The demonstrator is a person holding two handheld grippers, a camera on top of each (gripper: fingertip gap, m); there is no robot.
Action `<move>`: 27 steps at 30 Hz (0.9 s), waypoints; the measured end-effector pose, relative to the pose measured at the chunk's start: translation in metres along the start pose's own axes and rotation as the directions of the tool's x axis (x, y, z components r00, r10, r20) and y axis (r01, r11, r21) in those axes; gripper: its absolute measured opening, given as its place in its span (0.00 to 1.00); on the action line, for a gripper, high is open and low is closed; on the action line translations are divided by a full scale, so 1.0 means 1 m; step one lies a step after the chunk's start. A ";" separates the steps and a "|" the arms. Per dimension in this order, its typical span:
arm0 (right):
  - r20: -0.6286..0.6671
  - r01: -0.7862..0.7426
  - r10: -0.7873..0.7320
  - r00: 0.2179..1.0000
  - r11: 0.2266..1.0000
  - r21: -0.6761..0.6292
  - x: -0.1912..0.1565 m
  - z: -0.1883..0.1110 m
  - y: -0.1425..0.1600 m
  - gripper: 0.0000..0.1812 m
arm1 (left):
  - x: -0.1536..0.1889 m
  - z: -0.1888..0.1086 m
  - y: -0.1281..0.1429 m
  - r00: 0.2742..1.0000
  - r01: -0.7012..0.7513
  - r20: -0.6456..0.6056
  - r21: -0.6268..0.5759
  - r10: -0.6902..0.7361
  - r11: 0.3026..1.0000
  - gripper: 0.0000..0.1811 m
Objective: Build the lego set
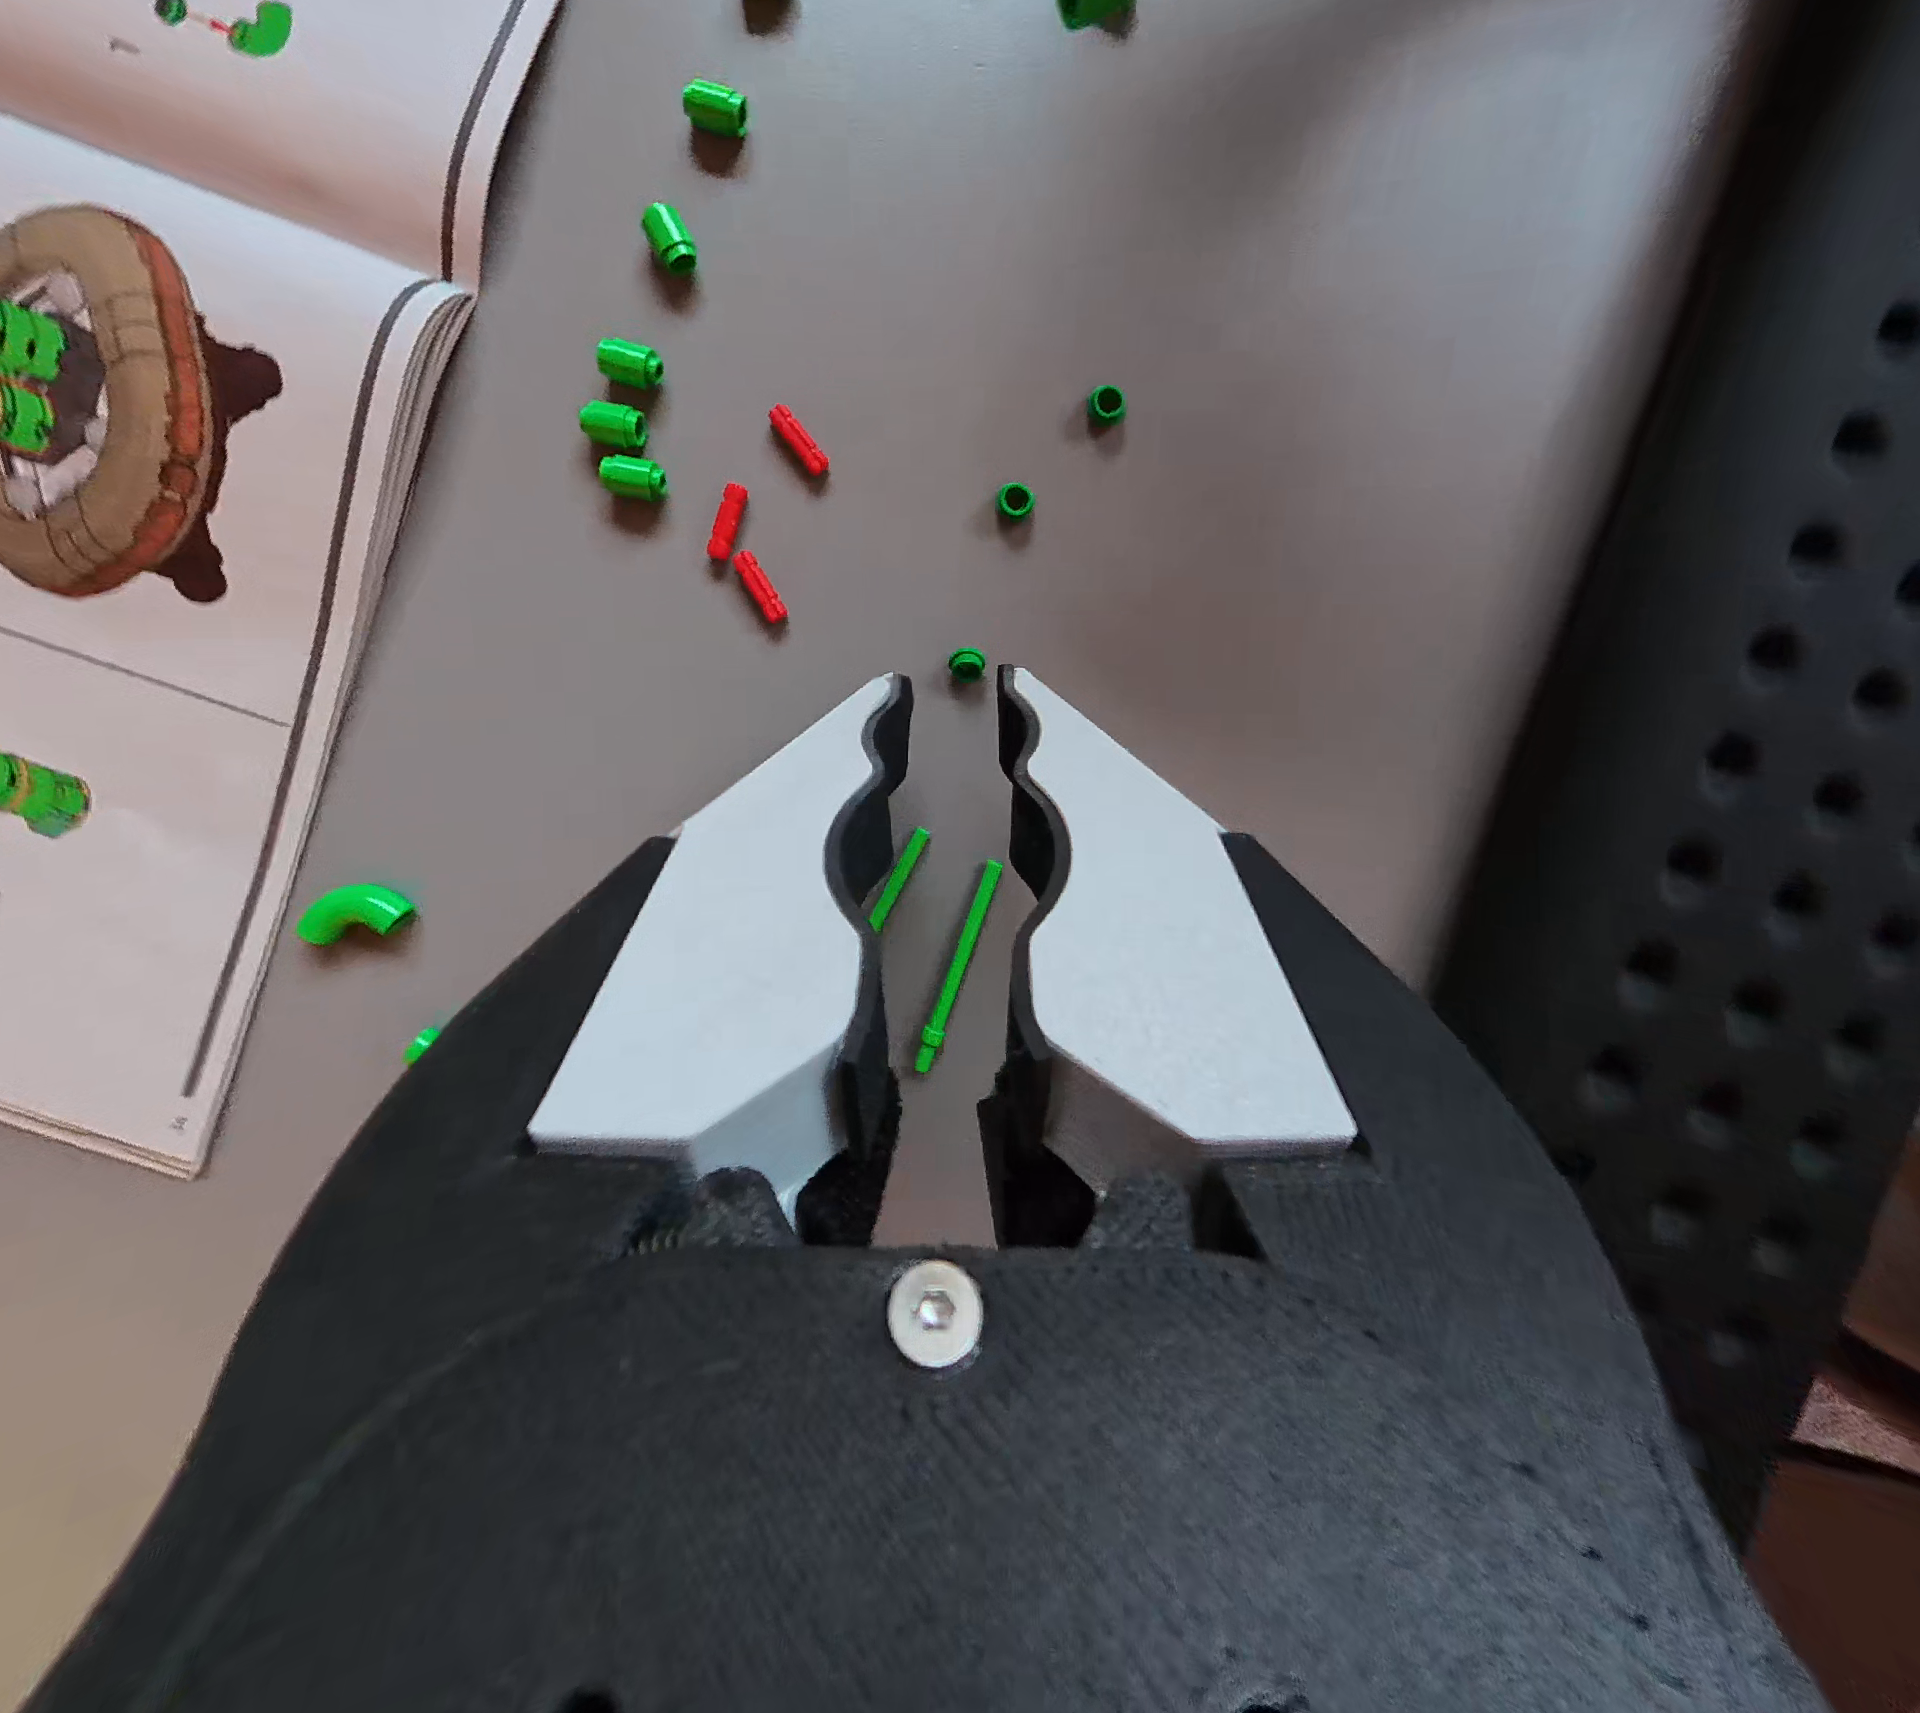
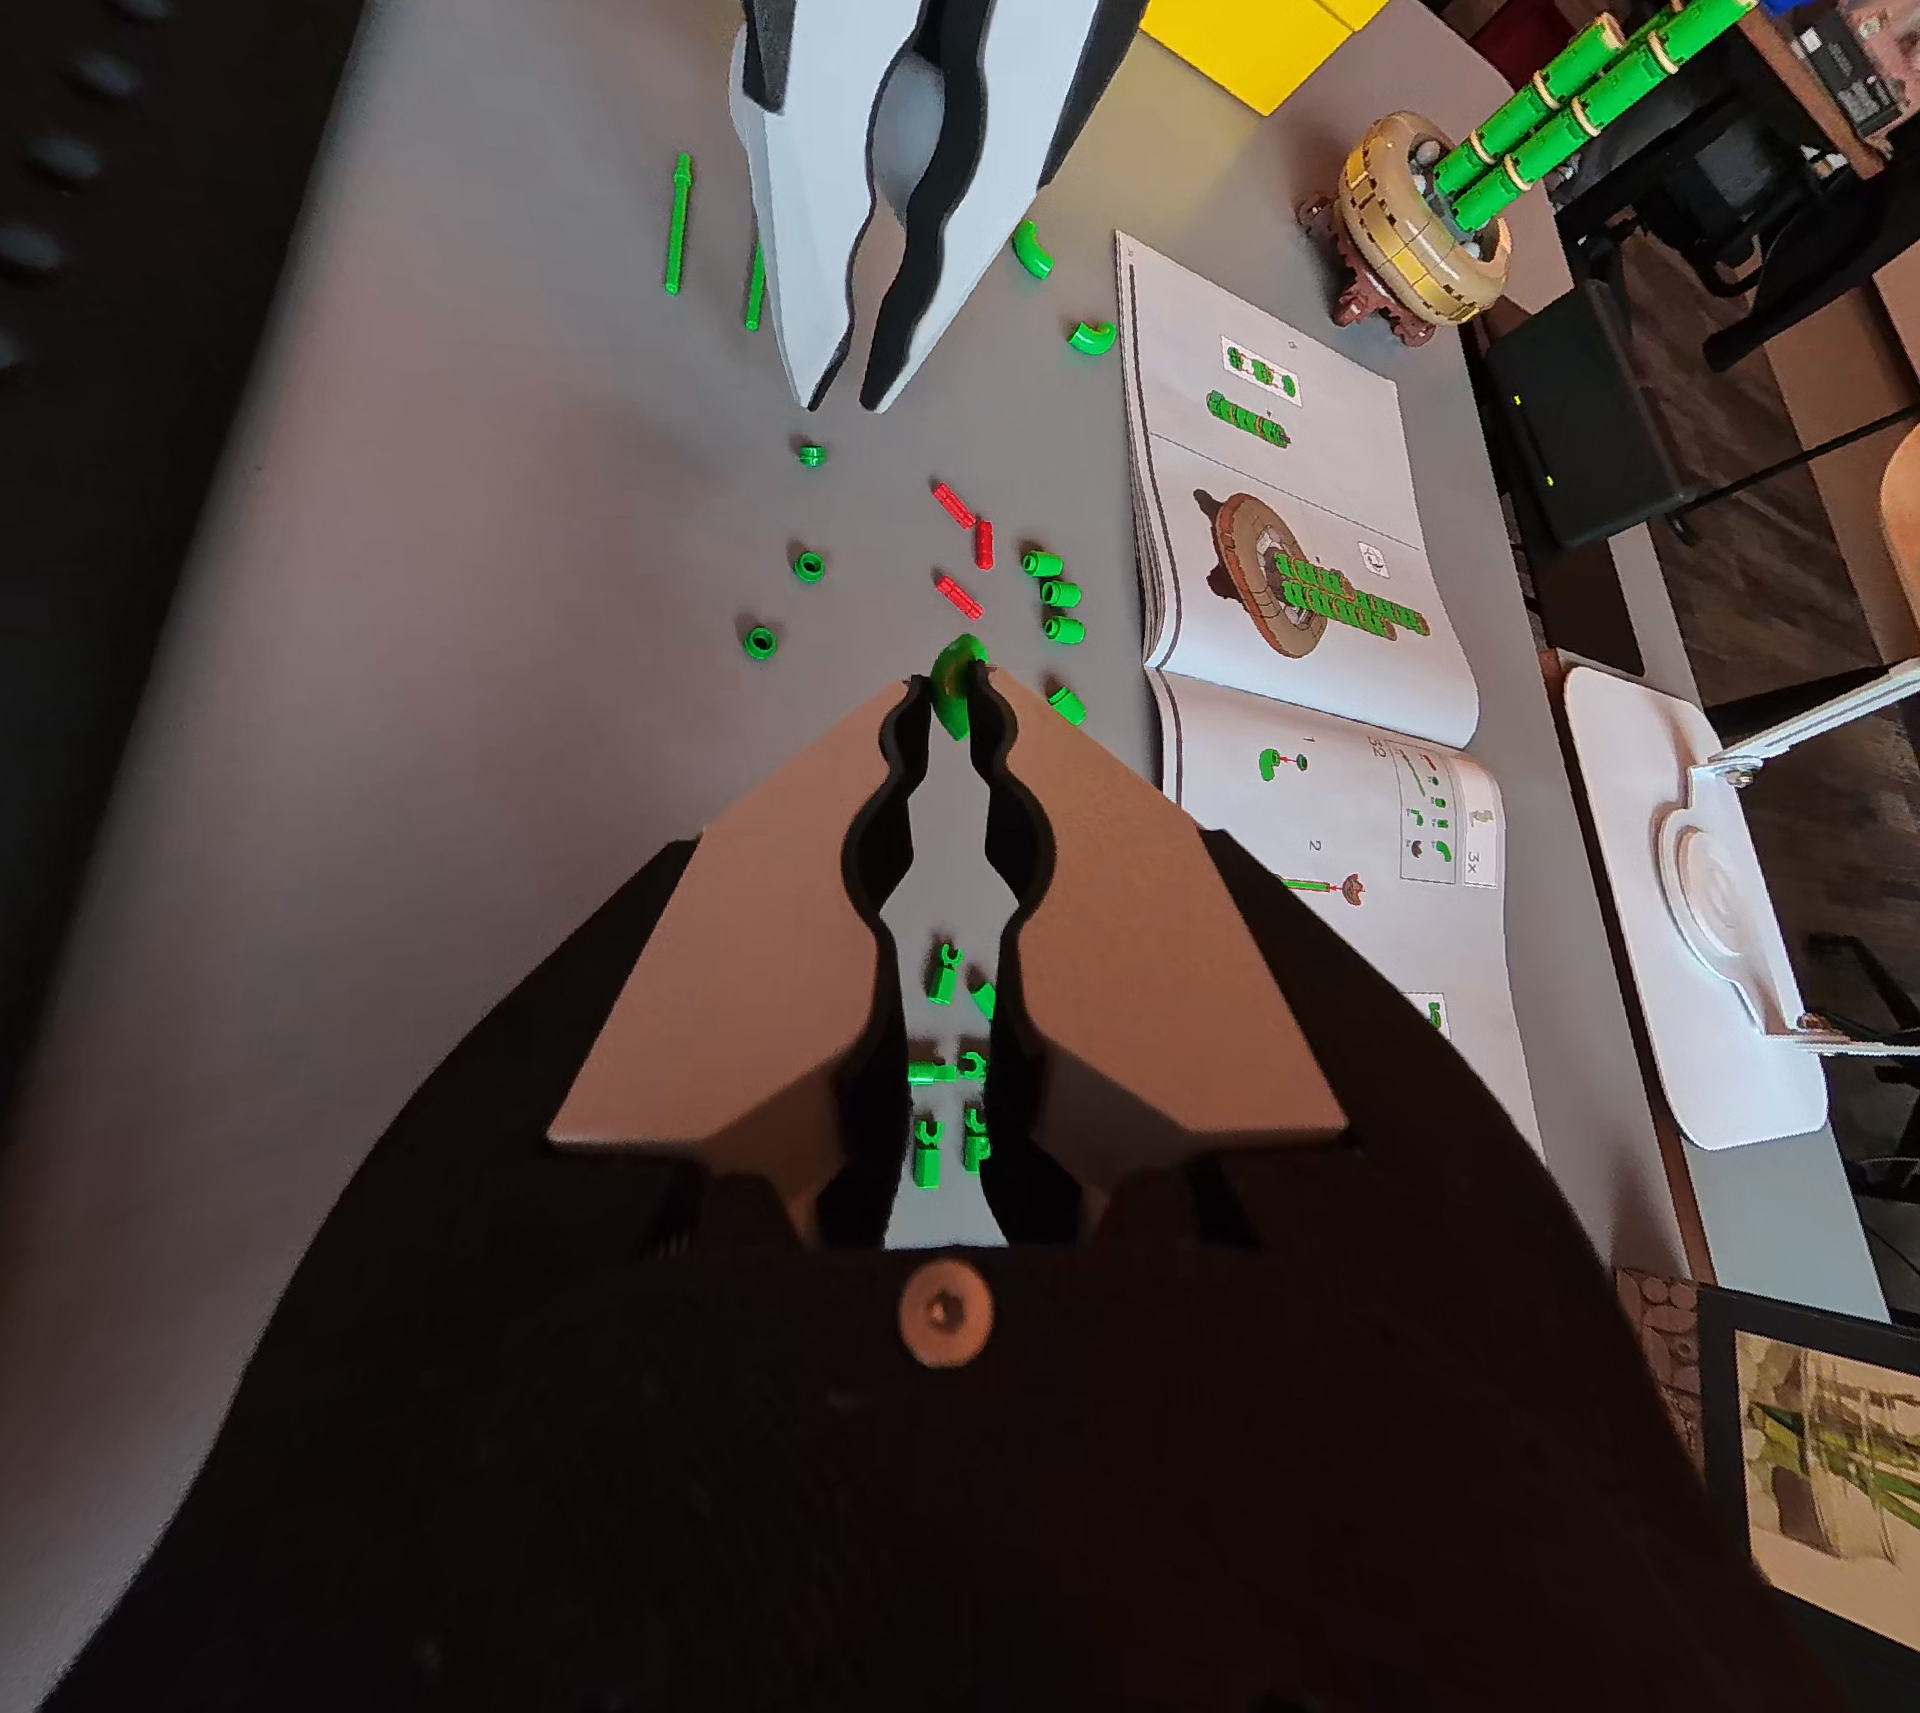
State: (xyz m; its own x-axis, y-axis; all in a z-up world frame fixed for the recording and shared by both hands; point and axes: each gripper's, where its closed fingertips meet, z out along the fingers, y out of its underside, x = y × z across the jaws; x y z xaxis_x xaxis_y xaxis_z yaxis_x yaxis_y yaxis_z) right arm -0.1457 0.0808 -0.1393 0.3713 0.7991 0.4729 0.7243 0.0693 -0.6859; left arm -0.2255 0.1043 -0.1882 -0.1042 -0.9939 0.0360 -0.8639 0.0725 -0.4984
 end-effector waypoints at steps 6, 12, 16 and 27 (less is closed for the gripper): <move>0.004 0.001 -0.001 1.000 1.000 0.002 0.000 0.000 0.000 0.03 | -0.002 0.010 0.005 0.997 -0.074 0.029 -0.003 0.074 0.997 0.08; 0.006 0.003 -0.003 1.000 1.000 -0.003 -0.001 0.001 0.002 0.03 | 0.000 0.014 0.005 0.995 -0.093 0.034 0.024 0.092 0.995 0.06; 0.008 0.003 -0.003 1.000 1.000 -0.006 -0.001 0.001 0.002 0.03 | 0.000 0.014 0.005 0.992 -0.111 0.056 0.036 0.109 0.993 0.05; 0.013 0.007 -0.007 1.000 1.000 -0.018 -0.002 0.003 0.004 0.03 | 0.001 0.013 0.005 0.992 -0.106 0.072 0.068 0.102 0.992 0.04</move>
State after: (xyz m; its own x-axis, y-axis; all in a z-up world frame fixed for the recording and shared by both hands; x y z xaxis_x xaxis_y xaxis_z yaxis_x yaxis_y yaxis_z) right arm -0.1452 0.0809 -0.1450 0.3589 0.8062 0.4703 0.7372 0.0642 -0.6726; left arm -0.2235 0.1026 -0.2021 -0.1557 -0.9848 -0.0772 -0.8125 0.1721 -0.5569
